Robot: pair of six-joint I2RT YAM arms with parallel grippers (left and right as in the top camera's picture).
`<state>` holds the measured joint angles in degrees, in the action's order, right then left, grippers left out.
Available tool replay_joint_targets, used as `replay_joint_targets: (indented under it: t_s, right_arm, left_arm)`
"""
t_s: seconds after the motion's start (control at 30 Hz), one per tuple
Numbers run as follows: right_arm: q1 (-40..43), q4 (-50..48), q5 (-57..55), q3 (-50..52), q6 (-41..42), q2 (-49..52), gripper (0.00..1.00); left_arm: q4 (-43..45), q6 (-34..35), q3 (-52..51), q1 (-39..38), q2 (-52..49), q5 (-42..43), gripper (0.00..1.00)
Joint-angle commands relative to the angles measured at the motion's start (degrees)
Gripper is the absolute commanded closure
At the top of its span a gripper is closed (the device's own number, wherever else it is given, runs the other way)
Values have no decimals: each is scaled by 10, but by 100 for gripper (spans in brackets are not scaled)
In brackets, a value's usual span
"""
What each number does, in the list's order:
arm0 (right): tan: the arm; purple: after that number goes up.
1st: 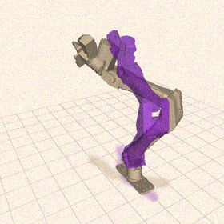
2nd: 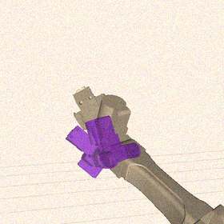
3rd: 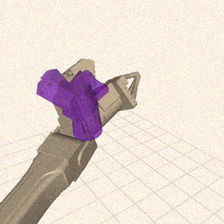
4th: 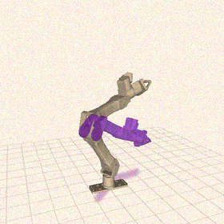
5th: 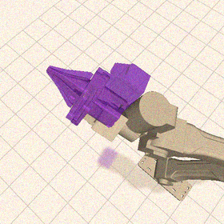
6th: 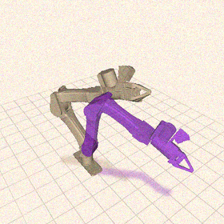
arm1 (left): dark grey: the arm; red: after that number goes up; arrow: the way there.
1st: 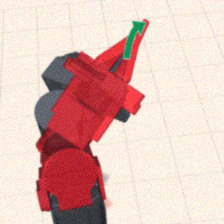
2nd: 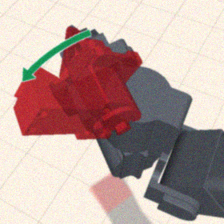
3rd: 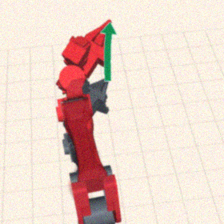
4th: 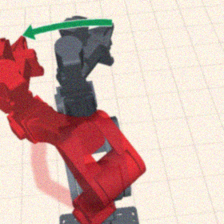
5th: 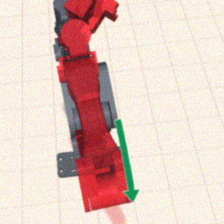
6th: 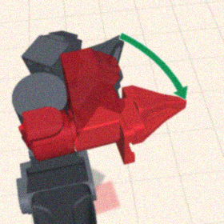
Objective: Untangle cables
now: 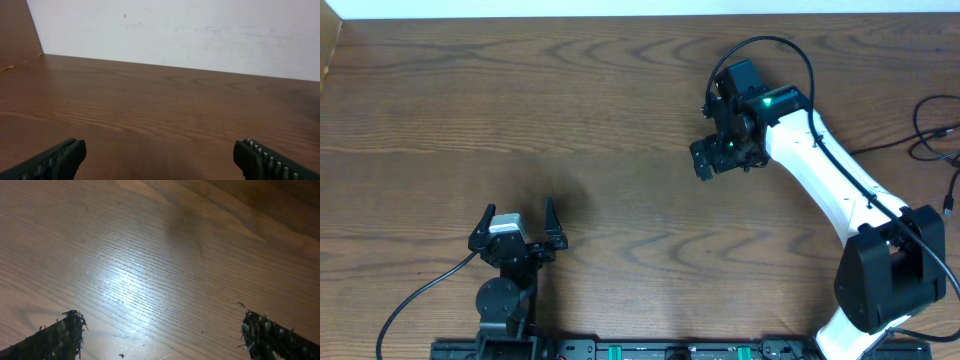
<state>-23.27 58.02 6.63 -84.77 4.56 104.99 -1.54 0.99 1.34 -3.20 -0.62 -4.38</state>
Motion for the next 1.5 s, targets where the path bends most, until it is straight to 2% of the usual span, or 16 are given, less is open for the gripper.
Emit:
replay_joint_targets:
  t_s: [0.0, 0.6, 0.9, 1.03, 1.2, 1.33, 1.47]
  right_arm:
    - [-1, 0, -1, 2, 5, -4, 1]
    - [-20, -2, -17, 2, 5, -6, 1]
    - [-63, -91, -70, 3, 6, -39, 1]
    - [-68, -115, -83, 9, 32, -61, 1]
    - [-52, -181, -82, 82, 49, -121, 1]
    - [-21, -272, -82, 210, 94, -208, 1]
    - [16, -388, -82, 348, 100, -308, 1]
  left_arm:
    - [-24, -12, -11, 3, 4, 1, 0]
    - [-24, -12, -11, 3, 4, 1, 0]
    - [-24, -12, -11, 3, 4, 1, 0]
    - [-24, -12, -11, 3, 4, 1, 0]
    - [-25, -12, -11, 3, 4, 1, 0]
    - [-24, -12, -11, 3, 4, 1, 0]
    - [-24, -12, -11, 3, 4, 1, 0]
